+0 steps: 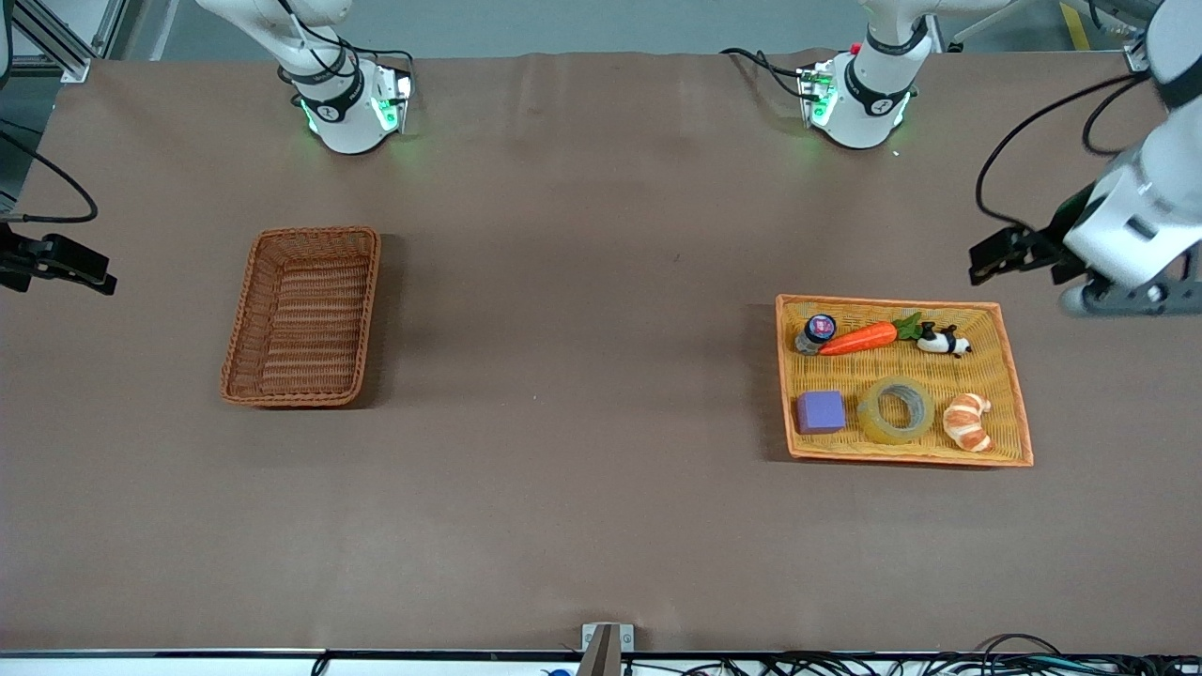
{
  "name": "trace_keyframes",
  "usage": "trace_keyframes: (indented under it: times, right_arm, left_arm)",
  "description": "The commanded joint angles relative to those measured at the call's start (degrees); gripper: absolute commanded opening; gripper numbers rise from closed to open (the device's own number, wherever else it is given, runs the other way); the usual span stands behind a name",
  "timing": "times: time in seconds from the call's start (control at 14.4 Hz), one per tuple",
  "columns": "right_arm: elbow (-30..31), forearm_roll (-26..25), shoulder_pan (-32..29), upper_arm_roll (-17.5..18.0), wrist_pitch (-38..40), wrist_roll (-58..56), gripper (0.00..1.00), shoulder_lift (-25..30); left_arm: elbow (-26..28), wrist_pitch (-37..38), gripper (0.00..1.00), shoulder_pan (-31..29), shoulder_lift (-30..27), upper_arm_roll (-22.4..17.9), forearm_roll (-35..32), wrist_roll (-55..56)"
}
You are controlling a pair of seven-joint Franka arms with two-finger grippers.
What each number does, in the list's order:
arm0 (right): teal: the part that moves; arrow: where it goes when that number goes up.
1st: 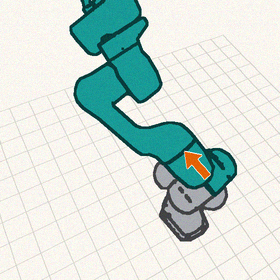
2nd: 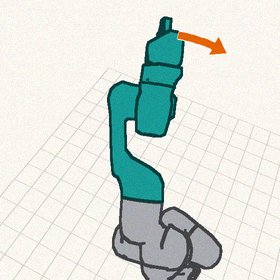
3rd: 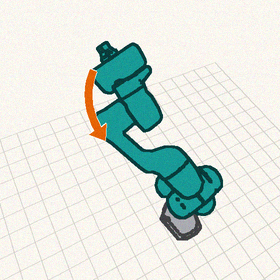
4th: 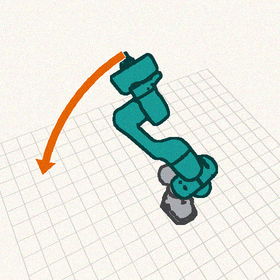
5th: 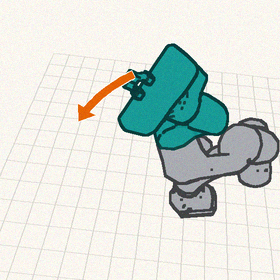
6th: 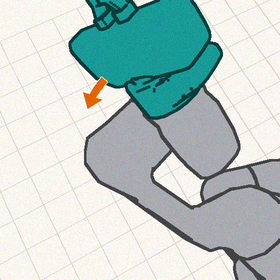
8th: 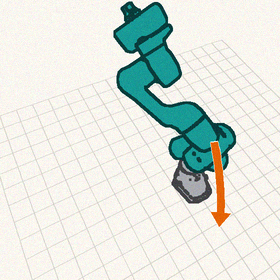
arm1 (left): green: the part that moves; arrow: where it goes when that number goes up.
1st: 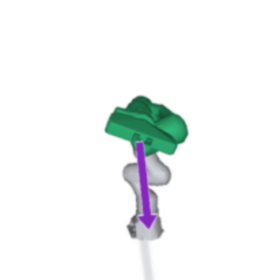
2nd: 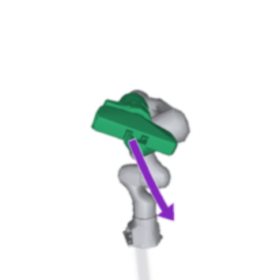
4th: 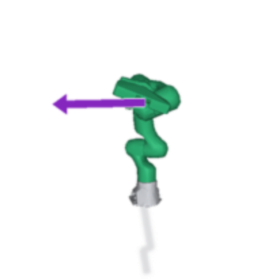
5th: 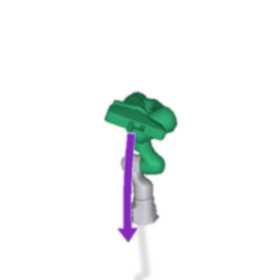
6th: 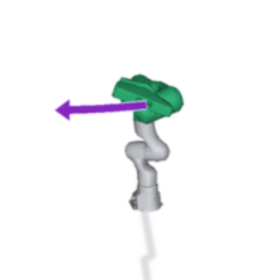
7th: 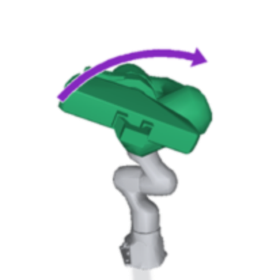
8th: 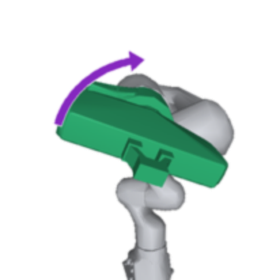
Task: Move tape to another basket
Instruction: 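Reach the left gripper over the yellow tape roll in the tray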
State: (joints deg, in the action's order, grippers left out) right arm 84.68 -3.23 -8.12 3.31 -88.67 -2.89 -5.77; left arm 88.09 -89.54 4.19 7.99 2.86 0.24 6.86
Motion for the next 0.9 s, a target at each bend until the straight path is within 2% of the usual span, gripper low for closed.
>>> trace_keyframes:
  times: [0.0,0.35,0.83]
  right_arm:
    - [0.5,0.9,-0.4,0.4,0.2,-1.2,1.00,0.9]
    - [0.5,0.8,-0.6,0.5,0.2,-1.2,1.00,0.9]
    - [0.2,0.8,-0.1,0.5,-0.1,-1.0,1.00,0.9]
  left_arm:
    - [-0.9,0.5,1.00,-0.7,5.4,-0.4,-1.0,-0.5]
    - [-0.2,-3.7,1.00,-1.0,13.6,-1.8,-1.0,-1.8]
    - [8.7,-27.6,0.99,-1.0,18.6,-4.2,-1.1,-4.1]
